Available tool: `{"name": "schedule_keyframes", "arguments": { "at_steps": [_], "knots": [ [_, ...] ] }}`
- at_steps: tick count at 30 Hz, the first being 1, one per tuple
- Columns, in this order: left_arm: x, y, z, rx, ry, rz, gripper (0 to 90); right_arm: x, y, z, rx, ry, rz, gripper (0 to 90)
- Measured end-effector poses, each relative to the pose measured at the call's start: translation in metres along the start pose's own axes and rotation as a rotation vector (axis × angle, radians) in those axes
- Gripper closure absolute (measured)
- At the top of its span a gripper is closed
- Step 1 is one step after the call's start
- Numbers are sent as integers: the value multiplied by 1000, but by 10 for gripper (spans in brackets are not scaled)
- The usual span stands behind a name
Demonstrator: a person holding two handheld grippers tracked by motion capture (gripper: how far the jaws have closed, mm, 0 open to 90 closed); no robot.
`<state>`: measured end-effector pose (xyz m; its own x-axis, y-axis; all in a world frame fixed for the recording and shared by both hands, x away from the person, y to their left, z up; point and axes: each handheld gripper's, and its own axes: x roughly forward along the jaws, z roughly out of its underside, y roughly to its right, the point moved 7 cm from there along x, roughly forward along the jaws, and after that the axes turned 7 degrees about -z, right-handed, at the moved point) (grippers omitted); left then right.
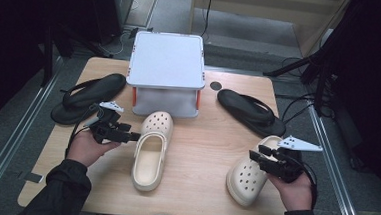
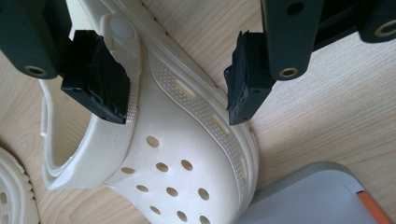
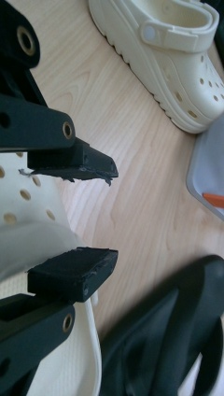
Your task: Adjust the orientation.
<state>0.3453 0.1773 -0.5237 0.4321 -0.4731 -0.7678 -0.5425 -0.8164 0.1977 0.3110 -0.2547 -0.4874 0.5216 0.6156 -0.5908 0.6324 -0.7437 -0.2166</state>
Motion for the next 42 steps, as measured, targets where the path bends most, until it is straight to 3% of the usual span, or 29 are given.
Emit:
{"name": "schedule_keyframes", "arguments": {
  "at_steps": [2, 4, 7, 10, 12, 15, 18, 21, 24, 28, 34, 42],
  "knots": [
    [0, 0, 0, 1, -3, -2, 399, -1, 5, 0, 15, -6, 14, 552],
    [0, 0, 0, 2, -6, -1, 399, 2, 13, 7, 12, -60, 50, 544],
    [0, 0, 0, 2, -6, 0, 398, 7, 18, 12, 17, -91, 64, 541],
    [1, -1, 1, 2, -11, 1, 398, 17, 22, 21, 56, -142, 28, 539],
    [1, -1, 1, 3, -10, -2, 398, 20, 23, 22, 51, -152, 34, 536],
    [1, -1, 1, 3, -11, -1, 398, 21, 23, 22, 67, -150, 28, 544],
    [1, -1, 1, 2, -15, 0, 398, 23, 29, 24, 137, -146, -38, 541],
    [1, -1, 1, 2, -15, -1, 399, 23, 28, 25, 163, -144, -62, 594],
    [1, -1, 1, 2, -15, 0, 398, 23, 23, 24, 189, -161, -62, 695],
    [1, -1, 1, 2, -15, -1, 398, 24, 18, 19, 223, -173, -91, 740],
    [1, -1, 1, 1, -16, -3, 398, 22, 6, 8, 248, -151, -108, 760],
    [0, 0, 1, 4, -10, -9, 399, 32, -13, -14, 258, -119, -170, 759]
  ]
}}
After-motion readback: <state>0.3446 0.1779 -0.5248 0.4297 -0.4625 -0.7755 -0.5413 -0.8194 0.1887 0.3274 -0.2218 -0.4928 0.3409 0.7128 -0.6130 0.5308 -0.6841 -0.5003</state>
